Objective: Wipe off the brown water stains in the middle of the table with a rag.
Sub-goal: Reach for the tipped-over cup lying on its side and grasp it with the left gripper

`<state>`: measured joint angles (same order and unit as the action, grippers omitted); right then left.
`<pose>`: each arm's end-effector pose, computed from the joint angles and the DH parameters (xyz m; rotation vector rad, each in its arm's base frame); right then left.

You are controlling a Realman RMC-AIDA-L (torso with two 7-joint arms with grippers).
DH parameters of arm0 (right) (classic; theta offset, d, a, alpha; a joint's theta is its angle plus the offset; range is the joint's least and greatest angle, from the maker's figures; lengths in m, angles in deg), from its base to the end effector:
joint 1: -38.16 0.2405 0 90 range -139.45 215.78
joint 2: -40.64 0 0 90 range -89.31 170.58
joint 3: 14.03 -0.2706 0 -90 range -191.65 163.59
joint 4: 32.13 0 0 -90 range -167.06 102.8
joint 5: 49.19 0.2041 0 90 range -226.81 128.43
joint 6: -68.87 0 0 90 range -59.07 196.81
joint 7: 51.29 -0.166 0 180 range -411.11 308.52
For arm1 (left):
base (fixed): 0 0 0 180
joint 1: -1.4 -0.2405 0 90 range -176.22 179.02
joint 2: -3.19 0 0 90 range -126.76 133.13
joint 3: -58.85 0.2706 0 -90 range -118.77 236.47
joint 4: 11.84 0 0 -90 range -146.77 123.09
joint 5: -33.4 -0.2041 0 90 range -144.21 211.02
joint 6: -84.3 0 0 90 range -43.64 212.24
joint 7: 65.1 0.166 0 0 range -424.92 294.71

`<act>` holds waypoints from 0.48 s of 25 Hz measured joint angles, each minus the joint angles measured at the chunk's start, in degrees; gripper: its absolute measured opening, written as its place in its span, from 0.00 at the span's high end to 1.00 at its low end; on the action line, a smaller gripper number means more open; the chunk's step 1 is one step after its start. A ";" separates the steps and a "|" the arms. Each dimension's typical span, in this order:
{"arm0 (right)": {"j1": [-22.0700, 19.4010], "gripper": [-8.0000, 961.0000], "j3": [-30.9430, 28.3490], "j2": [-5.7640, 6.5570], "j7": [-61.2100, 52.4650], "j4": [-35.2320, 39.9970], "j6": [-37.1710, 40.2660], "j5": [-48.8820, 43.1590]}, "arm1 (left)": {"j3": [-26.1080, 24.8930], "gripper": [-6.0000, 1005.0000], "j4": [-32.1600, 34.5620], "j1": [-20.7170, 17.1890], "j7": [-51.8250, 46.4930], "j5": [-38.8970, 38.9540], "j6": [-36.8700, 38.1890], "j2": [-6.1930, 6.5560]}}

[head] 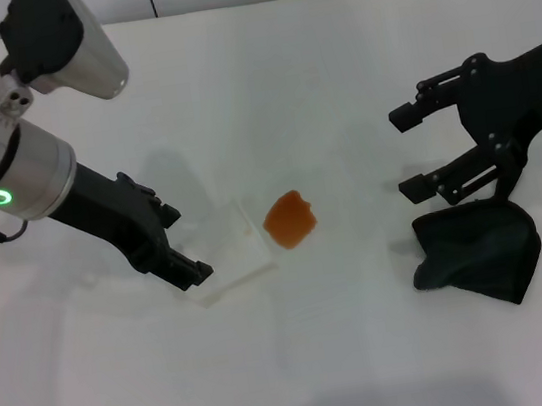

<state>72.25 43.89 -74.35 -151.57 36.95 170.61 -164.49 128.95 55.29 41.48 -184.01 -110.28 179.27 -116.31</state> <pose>0.1713 0.3476 0.0249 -3.0400 0.1953 0.2995 -0.1962 0.3599 -0.0332 -2.9537 -0.5224 0.4704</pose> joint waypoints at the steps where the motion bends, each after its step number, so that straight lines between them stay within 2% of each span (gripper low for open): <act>1: 0.01 0.13 0.00 -0.02 0.00 0.00 -0.03 0.02 | 0.51 0.15 -0.26 -0.03 0.00 0.00 -0.45 0.00; 12: 0.14 0.13 0.11 -0.04 -0.01 0.12 0.11 0.20 | 3.23 0.16 -4.16 0.35 0.45 0.40 -5.29 0.02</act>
<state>72.39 44.00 -74.39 -151.58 37.07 170.71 -164.29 132.18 51.13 41.83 -183.56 -109.88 173.98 -116.30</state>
